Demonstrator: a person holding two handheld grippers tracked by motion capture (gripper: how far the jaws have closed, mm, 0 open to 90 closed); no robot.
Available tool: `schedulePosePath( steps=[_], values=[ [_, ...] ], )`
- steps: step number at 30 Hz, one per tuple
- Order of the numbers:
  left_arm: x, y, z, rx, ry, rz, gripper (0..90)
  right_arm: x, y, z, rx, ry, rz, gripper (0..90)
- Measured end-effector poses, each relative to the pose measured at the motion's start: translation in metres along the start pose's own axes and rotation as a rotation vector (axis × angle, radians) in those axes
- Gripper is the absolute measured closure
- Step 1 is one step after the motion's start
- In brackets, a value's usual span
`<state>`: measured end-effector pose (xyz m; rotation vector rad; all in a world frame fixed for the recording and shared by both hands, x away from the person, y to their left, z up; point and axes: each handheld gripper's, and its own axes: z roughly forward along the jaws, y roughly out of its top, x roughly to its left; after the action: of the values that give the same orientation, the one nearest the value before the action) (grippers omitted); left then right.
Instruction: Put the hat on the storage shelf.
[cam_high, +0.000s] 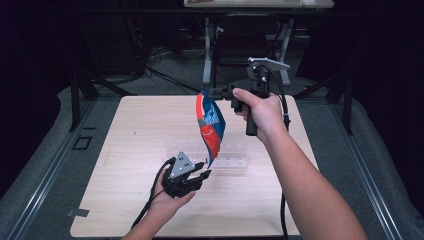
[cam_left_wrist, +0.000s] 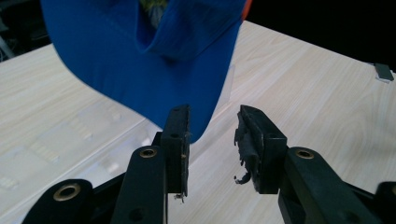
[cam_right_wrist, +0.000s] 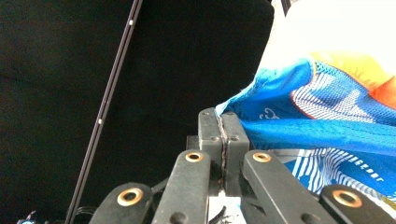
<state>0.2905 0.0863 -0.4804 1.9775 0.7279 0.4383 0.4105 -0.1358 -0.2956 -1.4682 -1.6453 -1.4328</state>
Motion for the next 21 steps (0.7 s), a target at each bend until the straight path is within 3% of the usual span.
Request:
schedulePosePath(
  steps=[7,10,11,15,18,21],
  values=[
    [-0.004,0.01,0.009,-0.006,0.039,0.031,69.6,0.0,-0.001,0.001,0.001,0.001,0.0,90.0],
    [-0.001,0.011,0.009,-0.004,0.057,0.026,77.6,0.0,-0.001,0.001,-0.001,0.0,-0.003,90.0],
    [0.0,0.011,0.009,0.002,0.061,0.024,84.6,0.0,-0.001,0.0,-0.001,0.0,-0.003,90.0],
    [0.006,0.009,0.004,0.003,0.087,0.037,87.9,-0.002,-0.002,0.001,0.0,0.007,0.0,90.0],
    [0.012,0.007,0.002,-0.008,0.074,0.013,88.3,-0.004,-0.002,0.003,0.011,0.009,-0.001,90.0],
    [0.018,0.005,0.0,-0.014,0.092,0.0,88.5,-0.006,-0.003,0.005,0.009,0.017,0.001,90.0]
  ],
)
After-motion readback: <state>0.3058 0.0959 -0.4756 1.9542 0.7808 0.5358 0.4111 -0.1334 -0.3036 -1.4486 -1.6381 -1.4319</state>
